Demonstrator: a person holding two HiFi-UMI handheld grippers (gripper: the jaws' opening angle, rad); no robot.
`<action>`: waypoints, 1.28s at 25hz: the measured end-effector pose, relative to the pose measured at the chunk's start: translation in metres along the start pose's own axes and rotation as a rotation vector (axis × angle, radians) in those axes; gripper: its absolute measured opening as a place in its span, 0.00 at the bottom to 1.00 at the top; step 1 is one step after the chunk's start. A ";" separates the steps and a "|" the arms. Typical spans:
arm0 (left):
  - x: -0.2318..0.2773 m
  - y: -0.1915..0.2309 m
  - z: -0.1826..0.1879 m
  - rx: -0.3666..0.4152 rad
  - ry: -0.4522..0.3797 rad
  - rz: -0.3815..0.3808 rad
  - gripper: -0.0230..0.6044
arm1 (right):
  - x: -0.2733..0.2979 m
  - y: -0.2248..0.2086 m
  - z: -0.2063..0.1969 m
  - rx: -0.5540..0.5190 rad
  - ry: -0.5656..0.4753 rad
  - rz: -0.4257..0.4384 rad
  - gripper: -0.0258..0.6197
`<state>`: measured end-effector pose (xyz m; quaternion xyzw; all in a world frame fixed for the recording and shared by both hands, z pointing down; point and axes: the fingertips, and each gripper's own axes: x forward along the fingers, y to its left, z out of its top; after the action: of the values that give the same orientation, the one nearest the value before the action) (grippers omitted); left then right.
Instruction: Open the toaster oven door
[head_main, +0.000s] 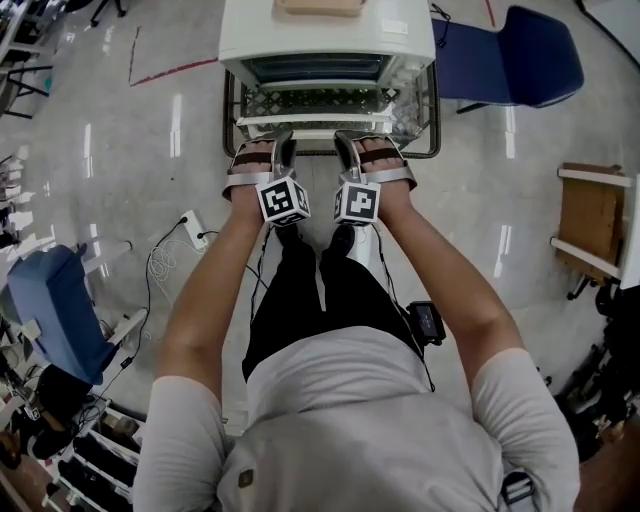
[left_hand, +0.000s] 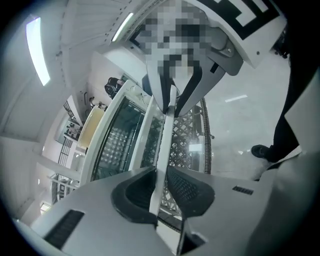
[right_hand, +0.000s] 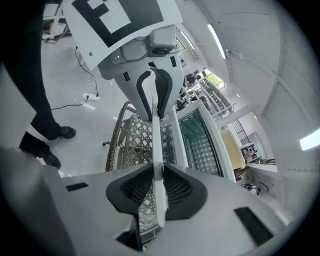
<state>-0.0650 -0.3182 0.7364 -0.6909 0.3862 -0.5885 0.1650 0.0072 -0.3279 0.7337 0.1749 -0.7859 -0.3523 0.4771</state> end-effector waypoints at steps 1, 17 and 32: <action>0.001 -0.001 0.000 0.005 0.000 0.014 0.18 | 0.001 0.002 0.000 0.003 -0.001 -0.022 0.16; 0.023 -0.079 -0.015 0.070 -0.066 0.116 0.17 | 0.020 0.080 -0.021 -0.031 0.015 -0.165 0.16; 0.064 -0.151 -0.033 0.116 -0.166 0.215 0.18 | 0.057 0.153 -0.045 -0.019 -0.017 -0.245 0.17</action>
<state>-0.0441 -0.2598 0.8921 -0.6812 0.4083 -0.5296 0.2980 0.0284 -0.2741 0.8928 0.2622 -0.7592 -0.4169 0.4256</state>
